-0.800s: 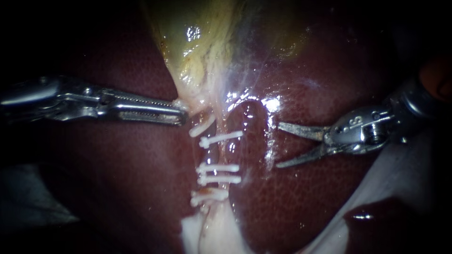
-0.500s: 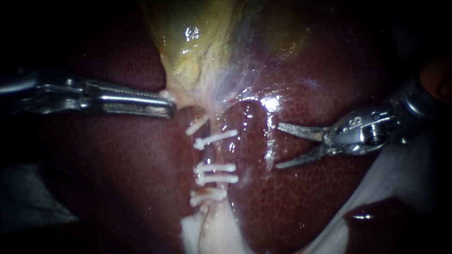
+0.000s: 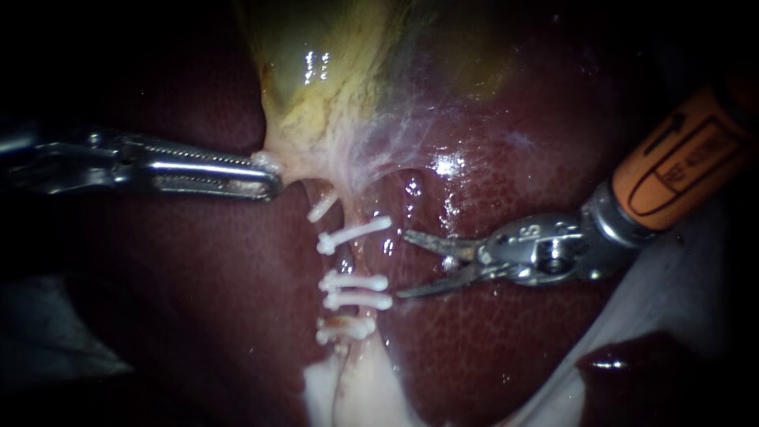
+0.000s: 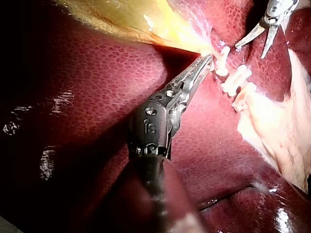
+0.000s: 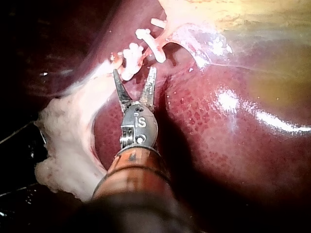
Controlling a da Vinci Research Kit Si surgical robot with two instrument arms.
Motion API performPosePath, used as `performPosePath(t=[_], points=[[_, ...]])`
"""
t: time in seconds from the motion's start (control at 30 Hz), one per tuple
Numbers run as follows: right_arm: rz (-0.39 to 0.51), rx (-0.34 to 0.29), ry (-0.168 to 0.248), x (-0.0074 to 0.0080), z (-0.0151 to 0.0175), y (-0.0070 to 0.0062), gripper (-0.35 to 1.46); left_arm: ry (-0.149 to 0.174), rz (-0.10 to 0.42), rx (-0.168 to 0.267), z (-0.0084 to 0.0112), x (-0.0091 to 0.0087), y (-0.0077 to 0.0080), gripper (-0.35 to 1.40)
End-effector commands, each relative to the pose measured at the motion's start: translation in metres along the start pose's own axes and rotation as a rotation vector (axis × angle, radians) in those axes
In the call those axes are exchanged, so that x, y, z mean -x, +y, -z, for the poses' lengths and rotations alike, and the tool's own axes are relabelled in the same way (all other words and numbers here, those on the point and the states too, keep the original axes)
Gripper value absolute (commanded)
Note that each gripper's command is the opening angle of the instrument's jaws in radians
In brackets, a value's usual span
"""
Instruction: Go to the cutting position right tube
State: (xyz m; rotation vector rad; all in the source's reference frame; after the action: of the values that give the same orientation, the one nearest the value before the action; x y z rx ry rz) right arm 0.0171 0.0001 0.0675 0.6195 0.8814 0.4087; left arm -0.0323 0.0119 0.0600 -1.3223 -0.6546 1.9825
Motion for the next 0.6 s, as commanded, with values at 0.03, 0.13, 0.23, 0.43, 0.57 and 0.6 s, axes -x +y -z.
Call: performPosePath(t=[0.03,0.13,0.23,0.43,0.57,0.6], points=[[-0.017,-0.016,-0.005,0.0004,-0.0006,0.0004,1.43,0.000,0.000,0.000,0.0000,0.0000,0.0000,-0.35],[-0.053,-0.047,-0.006,0.0014,-0.0018,0.0012,1.43,0.000,0.000,0.000,0.0000,0.0000,0.0000,-0.35],[-0.072,-0.067,-0.003,0.0021,-0.0027,0.0018,1.43,0.000,0.000,0.000,0.0000,0.0000,0.0000,-0.35],[-0.104,-0.115,0.048,0.0014,-0.0043,0.0025,1.43,0.000,0.000,0.000,0.0000,0.0000,0.0000,-0.35],[-0.123,-0.175,0.094,0.0008,-0.0051,0.0025,1.43,0.000,0.000,0.000,0.0001,0.0000,0.0000,-0.35],[-0.125,-0.197,0.105,0.0006,-0.0053,0.0025,1.43,0.000,0.000,0.000,0.0001,0.0000,0.0000,-0.35]])
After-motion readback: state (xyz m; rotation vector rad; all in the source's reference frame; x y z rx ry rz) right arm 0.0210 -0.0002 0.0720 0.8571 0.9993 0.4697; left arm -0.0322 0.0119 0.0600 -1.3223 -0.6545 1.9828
